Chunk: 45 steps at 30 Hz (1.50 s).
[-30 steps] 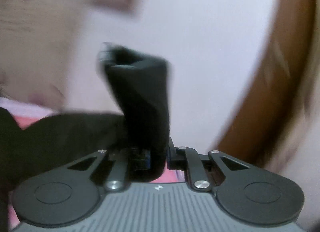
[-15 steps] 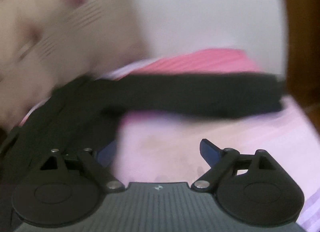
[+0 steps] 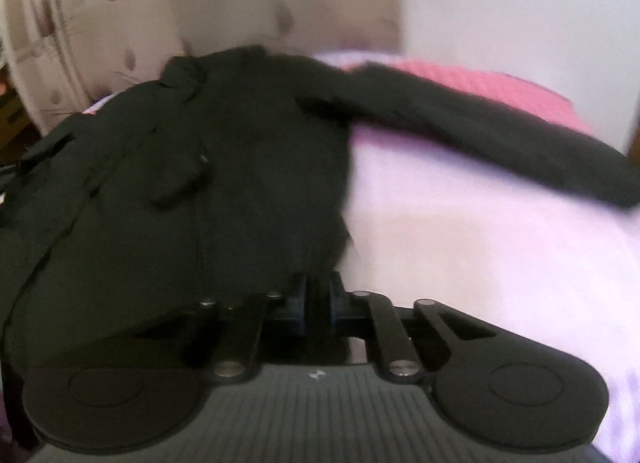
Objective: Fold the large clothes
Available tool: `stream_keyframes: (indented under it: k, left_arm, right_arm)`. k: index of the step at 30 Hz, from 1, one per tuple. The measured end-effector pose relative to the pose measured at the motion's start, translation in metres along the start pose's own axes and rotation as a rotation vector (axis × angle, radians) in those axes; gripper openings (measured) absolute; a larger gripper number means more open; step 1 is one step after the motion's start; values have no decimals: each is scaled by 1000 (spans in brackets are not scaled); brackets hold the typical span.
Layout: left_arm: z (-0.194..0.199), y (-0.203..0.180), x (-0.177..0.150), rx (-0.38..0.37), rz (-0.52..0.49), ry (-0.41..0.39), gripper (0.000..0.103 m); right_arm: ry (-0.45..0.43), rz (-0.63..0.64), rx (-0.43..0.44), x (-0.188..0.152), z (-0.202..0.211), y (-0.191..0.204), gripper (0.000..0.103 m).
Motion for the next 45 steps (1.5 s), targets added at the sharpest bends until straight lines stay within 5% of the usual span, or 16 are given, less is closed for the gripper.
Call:
stream_keyframes:
  k: [2,5,8,9,11,13,21,26,28,30,31,32,38,45]
  left_arm:
    - [-5,-11,5,-35,-19,-12,103]
    - [-7,-30,6,-27,-119,-41,103]
    - [-2,-28,4,-43,-115,-58,103]
    - [1,-25,4,-35,-96,-70,103]
    - [5,-17,6,-18,-68,-71,103]
    - [11,-10,2,-6,-57,-63,103]
    - [43,3,-10,45,-91,-75,103]
    - [65,-2,6,21,-46,-121,103]
    - [69,-11,13,-7,-40,-134,103]
    - [69,-21,17,-36,-45,-137,103]
    - [68,-27,18,-51,-51,-140,103]
    - [66,-34,18,-59,-60,-143,103]
    - [52,-49,11,-91,-71,-119,103]
    - [40,-55,3,-117,-66,-107,103]
  right_arm:
    - [21,-55,-18,-18,14,-10,0]
    - [50,-94,-47,-41,29,-21,1]
    - [-105,-177,-74,-12,56,-37,7]
    - [-111,-175,-59,2,55,-40,13]
    - [-77,-172,3,27,36,-41,68]
    - [-86,-161,36,52,6,-36,91]
    - [8,-108,92,125,-137,17,91]
    - [-18,-65,89,164,-185,62,99]
    - [-30,-99,83,181,-200,66,98]
    - [-23,-151,49,195,-215,63,68]
    - [-19,-161,21,196,-216,57,36]
    - [-14,-172,21,194,-214,51,28]
    - [-52,-117,-27,165,-184,40,19]
    - [-47,-265,-41,134,-161,-5,22]
Point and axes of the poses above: each gripper's, at about its wrist camera, not at the fingertips, and z roughly against the way its jaws point, y to its left, x to its top, the point moved 4 cm from there along -z, roughly the way its jaws point, and after that the axes turned 13 degrees about -x, right-handed, at the moved point
